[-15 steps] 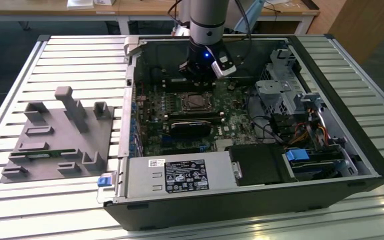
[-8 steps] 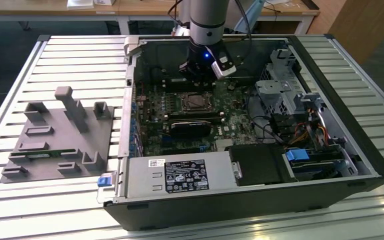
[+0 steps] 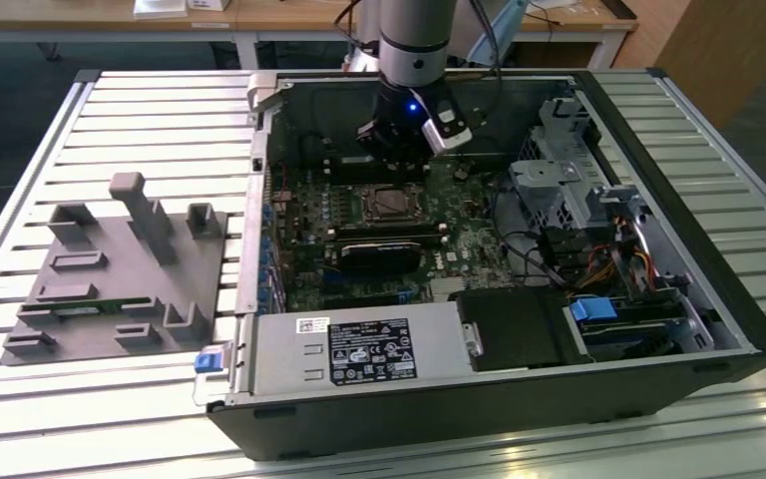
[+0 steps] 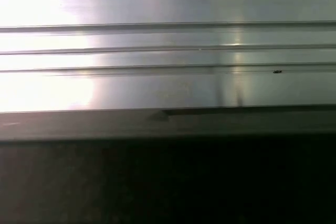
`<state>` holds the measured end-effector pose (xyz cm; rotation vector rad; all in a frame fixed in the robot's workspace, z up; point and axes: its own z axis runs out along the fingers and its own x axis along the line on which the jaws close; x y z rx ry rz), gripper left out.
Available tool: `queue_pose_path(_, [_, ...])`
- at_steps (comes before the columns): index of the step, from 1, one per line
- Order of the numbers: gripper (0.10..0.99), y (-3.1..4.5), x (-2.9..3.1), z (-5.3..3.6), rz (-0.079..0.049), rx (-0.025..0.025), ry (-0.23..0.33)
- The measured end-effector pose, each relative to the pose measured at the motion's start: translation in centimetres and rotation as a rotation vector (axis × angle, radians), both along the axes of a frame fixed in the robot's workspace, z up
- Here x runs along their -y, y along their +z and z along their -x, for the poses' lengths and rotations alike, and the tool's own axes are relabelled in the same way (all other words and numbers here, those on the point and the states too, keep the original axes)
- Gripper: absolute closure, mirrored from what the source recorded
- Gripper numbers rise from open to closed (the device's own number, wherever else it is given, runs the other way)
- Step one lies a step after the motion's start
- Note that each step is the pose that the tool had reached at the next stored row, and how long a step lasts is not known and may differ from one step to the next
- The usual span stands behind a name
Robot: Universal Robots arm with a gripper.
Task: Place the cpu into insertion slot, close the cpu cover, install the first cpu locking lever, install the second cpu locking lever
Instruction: 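Install the first cpu locking lever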
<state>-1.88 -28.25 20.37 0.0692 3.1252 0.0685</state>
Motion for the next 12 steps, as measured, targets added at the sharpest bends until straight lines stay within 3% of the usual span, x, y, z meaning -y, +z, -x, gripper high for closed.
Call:
queue_pose_path(4, [0.980, 0.75, 0.00, 0.00, 0.000, 0.0000, 0.000])
queue_pose_path(12, [0.980, 0.75, 0.12, 0.00, 0.000, 0.0000, 0.000])
